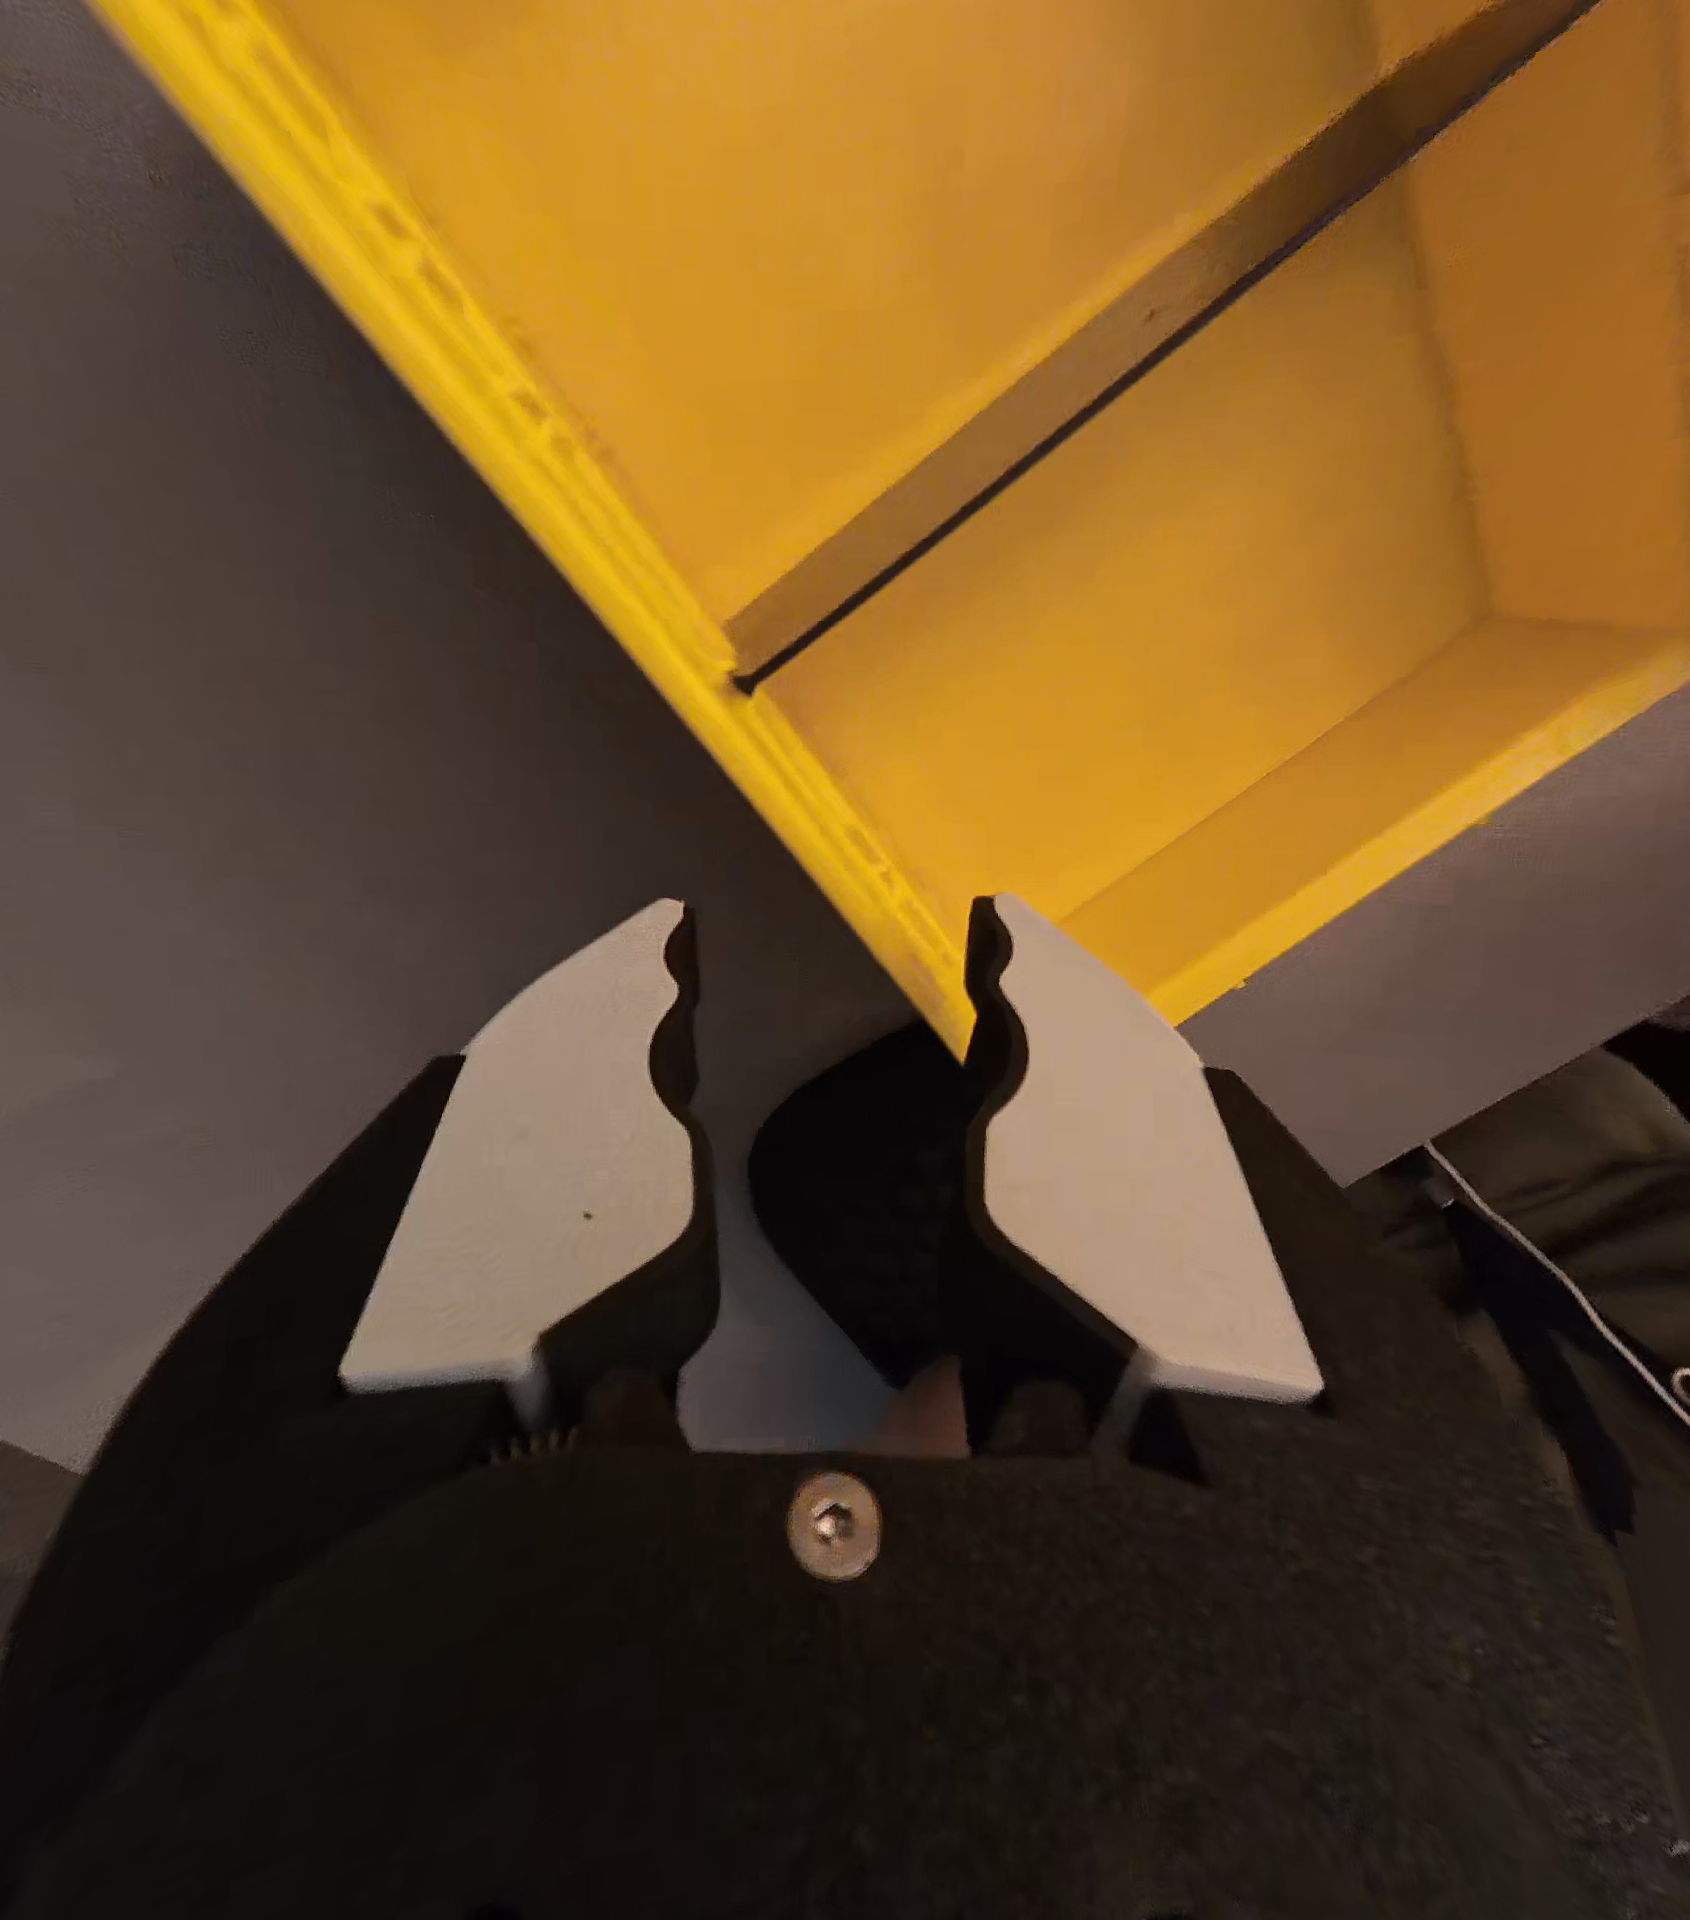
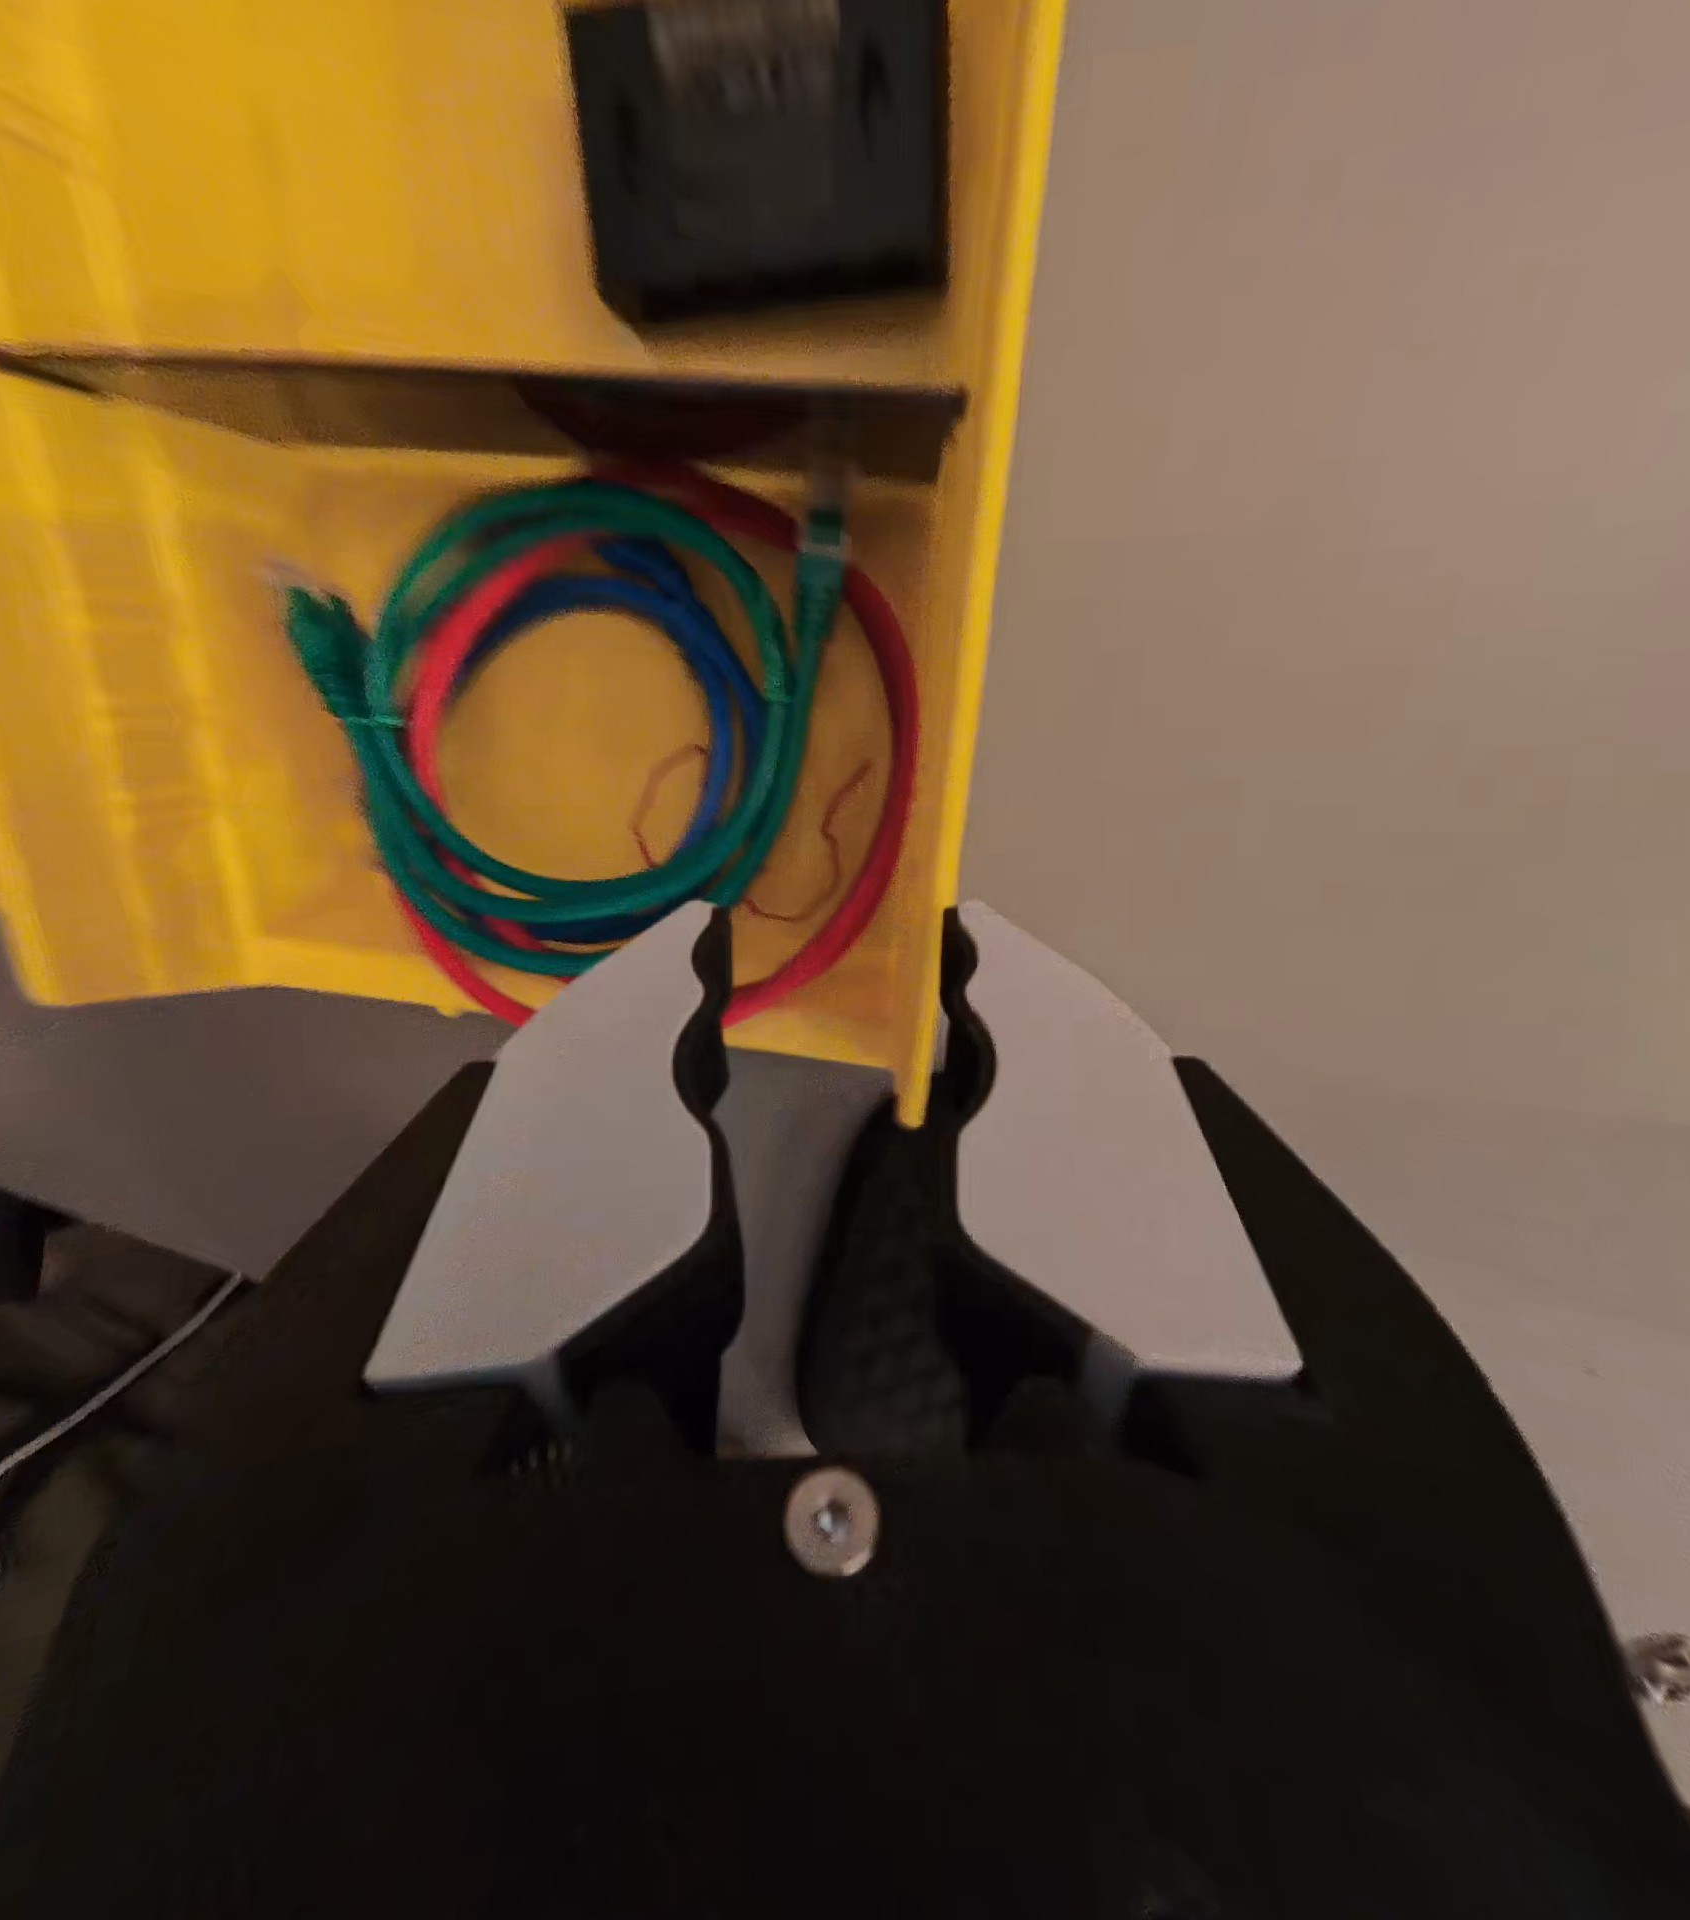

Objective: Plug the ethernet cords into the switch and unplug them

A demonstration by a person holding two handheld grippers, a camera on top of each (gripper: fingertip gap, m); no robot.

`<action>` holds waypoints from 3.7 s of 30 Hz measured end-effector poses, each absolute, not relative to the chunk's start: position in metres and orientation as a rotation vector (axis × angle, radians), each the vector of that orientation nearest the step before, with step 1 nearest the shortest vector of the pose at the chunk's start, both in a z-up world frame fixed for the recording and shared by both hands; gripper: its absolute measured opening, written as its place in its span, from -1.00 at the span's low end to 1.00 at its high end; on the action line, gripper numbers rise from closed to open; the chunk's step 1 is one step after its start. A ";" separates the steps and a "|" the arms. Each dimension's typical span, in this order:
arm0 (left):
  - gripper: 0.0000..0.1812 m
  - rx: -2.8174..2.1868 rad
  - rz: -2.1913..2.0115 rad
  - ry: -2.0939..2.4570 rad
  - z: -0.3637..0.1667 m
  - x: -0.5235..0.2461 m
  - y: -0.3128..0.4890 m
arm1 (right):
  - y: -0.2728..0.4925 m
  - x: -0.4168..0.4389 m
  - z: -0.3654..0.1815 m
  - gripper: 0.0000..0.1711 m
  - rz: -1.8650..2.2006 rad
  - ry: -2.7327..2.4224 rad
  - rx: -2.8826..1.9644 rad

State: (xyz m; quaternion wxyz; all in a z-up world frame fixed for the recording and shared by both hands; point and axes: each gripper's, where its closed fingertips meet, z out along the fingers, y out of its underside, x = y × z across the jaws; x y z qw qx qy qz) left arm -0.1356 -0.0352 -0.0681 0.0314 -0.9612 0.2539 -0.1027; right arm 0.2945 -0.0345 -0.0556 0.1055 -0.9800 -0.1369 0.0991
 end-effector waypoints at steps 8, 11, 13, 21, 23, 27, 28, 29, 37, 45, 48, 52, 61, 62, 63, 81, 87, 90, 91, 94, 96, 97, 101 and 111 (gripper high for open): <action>-0.46 -2.747 -0.399 0.737 -0.029 -0.140 -0.027 | -0.066 0.098 0.019 -0.66 0.676 -0.932 -2.393; -0.44 -2.719 -0.423 0.772 -0.025 -0.134 -0.030 | -0.072 0.068 -0.018 -0.75 0.634 -1.019 -2.625; -0.43 -2.699 -0.433 0.795 -0.023 -0.130 -0.031 | -0.064 0.072 -0.033 -0.75 0.489 -1.022 -2.724; -0.41 -2.677 -0.443 0.853 -0.021 -0.122 -0.035 | -0.038 0.079 -0.055 -0.72 0.224 -0.954 -2.848; -0.41 -2.677 -0.446 0.867 -0.021 -0.120 -0.036 | -0.041 0.072 -0.060 -0.72 0.248 -0.956 -2.882; -0.41 -2.657 -0.458 0.896 -0.019 -0.116 -0.037 | -0.032 0.071 -0.067 -0.77 0.085 -0.973 -2.869; -0.41 -2.652 -0.458 0.894 -0.019 -0.115 -0.037 | -0.029 0.070 -0.068 -0.77 0.045 -0.975 -2.850; -0.41 -2.648 -0.458 0.895 -0.018 -0.114 -0.036 | -0.026 0.068 -0.068 -0.77 0.020 -0.968 -2.832; -0.42 -2.606 -0.504 0.926 -0.012 -0.108 -0.040 | -0.009 0.038 -0.070 -0.75 0.128 -0.839 -2.719; -0.42 -2.554 -0.490 0.896 0.000 -0.113 -0.040 | -0.024 0.033 -0.107 -0.70 0.191 -0.758 -2.899; -0.43 -2.542 -0.501 0.879 0.003 -0.116 -0.039 | -0.026 0.032 -0.119 -0.72 0.119 -0.843 -2.905; -0.43 -2.527 -0.518 0.876 0.006 -0.118 -0.039 | -0.021 0.028 -0.120 -0.68 0.129 -0.902 -2.911; -0.46 -2.502 -0.513 0.896 0.009 -0.116 -0.040 | -0.013 0.024 -0.121 -0.90 0.213 -0.787 -2.925; -0.46 -2.499 -0.511 0.898 0.009 -0.115 -0.040 | -0.010 0.024 -0.120 -0.90 0.244 -0.767 -2.924; -0.46 -2.496 -0.509 0.895 0.010 -0.115 -0.039 | -0.008 0.024 -0.120 -0.91 0.267 -0.753 -2.927; -0.49 -1.675 -0.496 0.337 0.173 -0.181 -0.031 | -0.013 0.042 -0.034 -0.92 0.286 -0.896 -2.943; -0.49 -1.601 -0.527 0.288 0.188 -0.193 -0.048 | -0.025 0.076 0.019 -0.92 0.281 -0.936 -2.930; -0.49 -1.614 -0.503 0.298 0.185 -0.192 -0.046 | -0.035 0.115 0.045 -0.92 0.293 -0.897 -2.944; -0.49 -1.619 -0.500 0.304 0.184 -0.191 -0.045 | -0.039 0.131 0.053 -0.92 0.296 -0.880 -2.947; -0.49 -1.631 -0.511 0.311 0.181 -0.186 -0.041 | -0.047 0.184 0.072 -0.92 0.310 -0.773 -2.947; -0.49 -1.648 -0.518 0.323 0.178 -0.183 -0.039 | -0.050 0.221 0.080 -0.92 0.329 -0.688 -2.934; -0.49 -1.660 -0.518 0.329 0.175 -0.181 -0.038 | -0.052 0.240 0.083 -0.92 0.343 -0.645 -2.930; -0.49 -1.712 -0.504 0.346 0.165 -0.175 -0.032 | -0.052 0.318 0.089 -0.91 0.387 -0.436 -2.878; -0.49 -1.789 -0.578 0.459 0.144 -0.131 -0.022 | -0.038 0.497 0.039 -0.90 0.306 0.115 -2.760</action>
